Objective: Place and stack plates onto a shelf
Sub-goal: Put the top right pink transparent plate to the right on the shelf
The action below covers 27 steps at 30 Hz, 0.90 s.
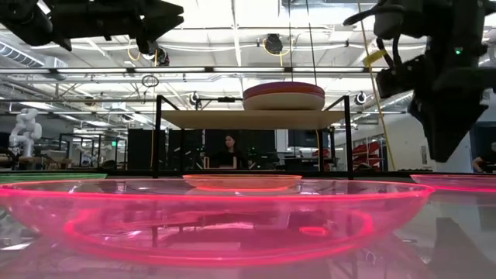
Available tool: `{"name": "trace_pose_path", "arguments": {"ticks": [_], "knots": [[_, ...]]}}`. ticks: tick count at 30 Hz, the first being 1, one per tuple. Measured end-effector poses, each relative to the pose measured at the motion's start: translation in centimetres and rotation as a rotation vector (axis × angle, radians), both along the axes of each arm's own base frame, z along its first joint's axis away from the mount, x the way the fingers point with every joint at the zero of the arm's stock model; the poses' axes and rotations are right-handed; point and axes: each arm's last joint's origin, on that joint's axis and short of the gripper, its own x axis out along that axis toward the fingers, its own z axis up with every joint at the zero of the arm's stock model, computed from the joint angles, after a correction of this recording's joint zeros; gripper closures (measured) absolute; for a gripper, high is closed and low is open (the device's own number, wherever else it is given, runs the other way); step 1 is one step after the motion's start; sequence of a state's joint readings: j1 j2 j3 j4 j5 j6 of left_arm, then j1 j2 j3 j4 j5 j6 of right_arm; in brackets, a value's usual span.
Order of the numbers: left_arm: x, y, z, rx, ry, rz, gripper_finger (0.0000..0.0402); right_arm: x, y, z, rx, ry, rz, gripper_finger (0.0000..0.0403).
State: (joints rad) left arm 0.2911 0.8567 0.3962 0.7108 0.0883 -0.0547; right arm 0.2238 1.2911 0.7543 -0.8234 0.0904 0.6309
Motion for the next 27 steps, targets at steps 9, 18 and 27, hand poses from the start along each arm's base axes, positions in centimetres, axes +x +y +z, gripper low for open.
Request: {"name": "trace_pose_path", "arguments": {"ticks": [9,18,27], "knots": [[0.2,0.0,-0.2,-0.007,0.010,-0.001,0.0268,-0.2,0.8,-1.3,-0.012,-0.078,-0.026,0.0289],[0.2,0.0,-0.2,-0.012,0.012,-0.002,0.0268,-0.3,1.1,-1.3,-0.053,-0.097,-0.069,0.0289],[0.2,0.0,-0.3,-0.015,0.019,-0.002,0.0268,-1.3,0.8,-2.6,-0.058,-0.053,-0.126,0.0289]]}}
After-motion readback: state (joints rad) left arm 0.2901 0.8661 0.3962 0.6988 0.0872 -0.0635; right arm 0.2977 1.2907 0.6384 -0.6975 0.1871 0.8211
